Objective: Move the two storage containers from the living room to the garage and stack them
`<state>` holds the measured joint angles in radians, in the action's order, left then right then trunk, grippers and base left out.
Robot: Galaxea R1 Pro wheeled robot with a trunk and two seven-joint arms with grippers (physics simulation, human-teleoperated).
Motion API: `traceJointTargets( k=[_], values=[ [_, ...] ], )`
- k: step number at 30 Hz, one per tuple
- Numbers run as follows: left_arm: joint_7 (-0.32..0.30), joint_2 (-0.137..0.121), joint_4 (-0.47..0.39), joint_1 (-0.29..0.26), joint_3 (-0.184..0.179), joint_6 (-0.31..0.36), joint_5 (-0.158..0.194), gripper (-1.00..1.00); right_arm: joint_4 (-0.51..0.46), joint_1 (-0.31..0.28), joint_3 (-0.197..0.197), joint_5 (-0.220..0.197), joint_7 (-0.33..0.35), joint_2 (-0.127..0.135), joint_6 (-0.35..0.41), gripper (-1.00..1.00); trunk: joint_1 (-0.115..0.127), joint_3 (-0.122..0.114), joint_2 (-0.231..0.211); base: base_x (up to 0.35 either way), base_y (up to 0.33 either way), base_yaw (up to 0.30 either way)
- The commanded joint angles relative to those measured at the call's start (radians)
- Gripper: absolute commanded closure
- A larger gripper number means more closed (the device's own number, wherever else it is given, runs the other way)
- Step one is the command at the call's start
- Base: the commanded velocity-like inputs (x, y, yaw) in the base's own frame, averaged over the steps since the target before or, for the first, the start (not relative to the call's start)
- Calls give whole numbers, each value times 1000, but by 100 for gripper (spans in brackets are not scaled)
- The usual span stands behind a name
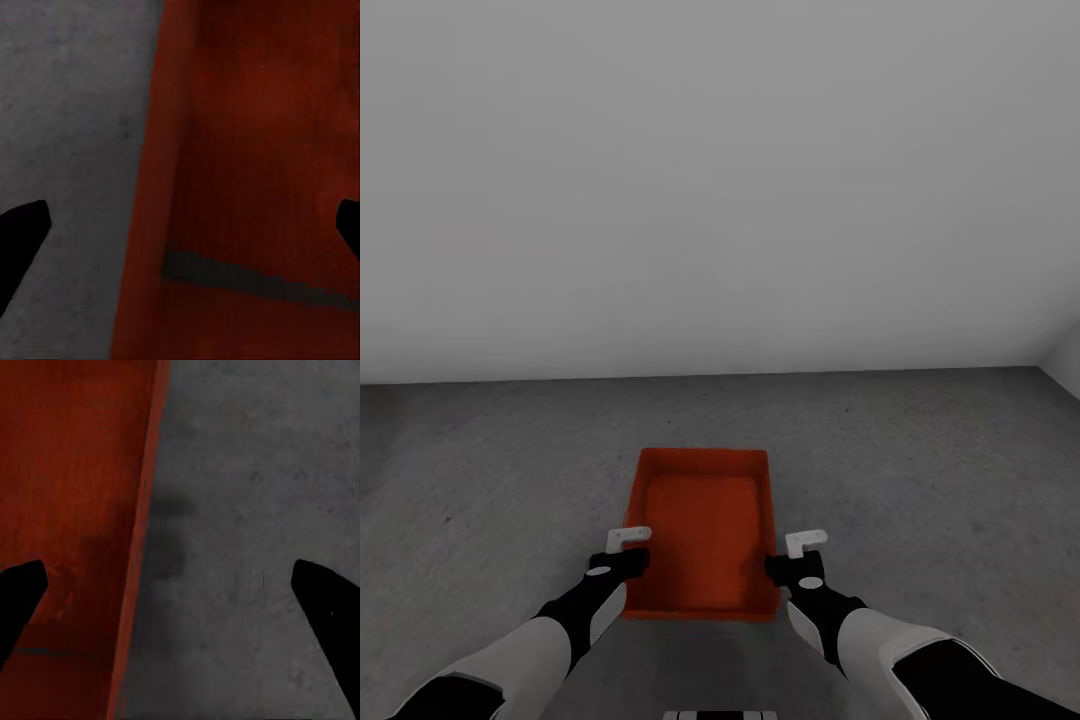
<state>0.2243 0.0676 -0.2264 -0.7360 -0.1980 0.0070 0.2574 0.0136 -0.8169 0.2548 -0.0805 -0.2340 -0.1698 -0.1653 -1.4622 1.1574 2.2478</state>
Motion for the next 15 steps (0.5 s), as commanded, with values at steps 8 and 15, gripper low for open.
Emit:
traceJointTargets(
  k=[8,15],
  values=[
    [5,-2,-2,0,-8,-1,10,-100,1,-1,8,-8,-1,0,-5,-100,0,1,0,0,0,0],
    [4,-1,-4,0,-8,-1,10,-100,2,-1,8,-8,-1,1,-5,-100,0,1,0,0,0,0]
  ],
)
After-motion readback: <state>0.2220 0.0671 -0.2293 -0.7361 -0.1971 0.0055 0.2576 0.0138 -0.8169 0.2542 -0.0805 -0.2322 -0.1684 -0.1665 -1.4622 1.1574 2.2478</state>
